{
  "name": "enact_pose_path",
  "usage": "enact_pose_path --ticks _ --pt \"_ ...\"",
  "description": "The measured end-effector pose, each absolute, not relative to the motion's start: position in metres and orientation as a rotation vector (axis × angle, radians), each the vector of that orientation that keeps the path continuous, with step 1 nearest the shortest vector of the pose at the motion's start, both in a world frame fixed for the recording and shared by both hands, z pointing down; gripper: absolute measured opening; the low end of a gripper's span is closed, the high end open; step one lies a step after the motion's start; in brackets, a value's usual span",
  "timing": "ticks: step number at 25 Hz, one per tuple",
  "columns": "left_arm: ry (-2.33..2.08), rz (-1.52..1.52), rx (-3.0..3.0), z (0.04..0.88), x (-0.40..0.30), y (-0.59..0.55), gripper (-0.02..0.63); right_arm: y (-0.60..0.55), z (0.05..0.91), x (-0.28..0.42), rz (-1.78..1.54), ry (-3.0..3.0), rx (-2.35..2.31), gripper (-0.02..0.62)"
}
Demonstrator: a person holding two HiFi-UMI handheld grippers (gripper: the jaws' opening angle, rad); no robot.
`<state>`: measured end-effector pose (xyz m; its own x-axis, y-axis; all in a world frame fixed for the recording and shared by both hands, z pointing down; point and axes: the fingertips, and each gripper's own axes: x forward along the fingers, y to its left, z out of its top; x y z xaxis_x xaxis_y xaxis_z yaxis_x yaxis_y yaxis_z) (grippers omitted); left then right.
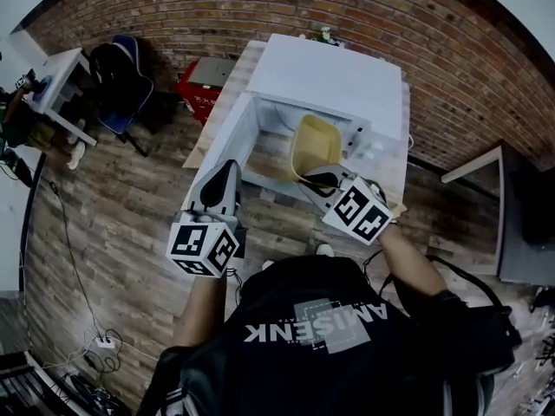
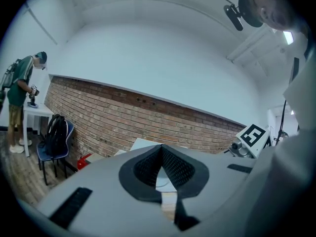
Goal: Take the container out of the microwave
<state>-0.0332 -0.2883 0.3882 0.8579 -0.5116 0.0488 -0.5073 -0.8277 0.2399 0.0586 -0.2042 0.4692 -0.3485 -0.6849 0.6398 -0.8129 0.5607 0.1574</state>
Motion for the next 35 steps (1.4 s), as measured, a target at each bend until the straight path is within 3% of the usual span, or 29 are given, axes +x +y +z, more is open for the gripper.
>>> enact_pose_path --ticks 16,35 --pt "-0.897 -0.034 2.767 0.38 0.026 -0.264 0.011 -0.17 0.426 0.121 0.175 -2.174 1.164 0.049" --pt "-0.92 -0.017 2.74 0.382 0.033 -0.246 0.011 -0.155 0.428 0.127 0.184 -2.198 1.128 0.049"
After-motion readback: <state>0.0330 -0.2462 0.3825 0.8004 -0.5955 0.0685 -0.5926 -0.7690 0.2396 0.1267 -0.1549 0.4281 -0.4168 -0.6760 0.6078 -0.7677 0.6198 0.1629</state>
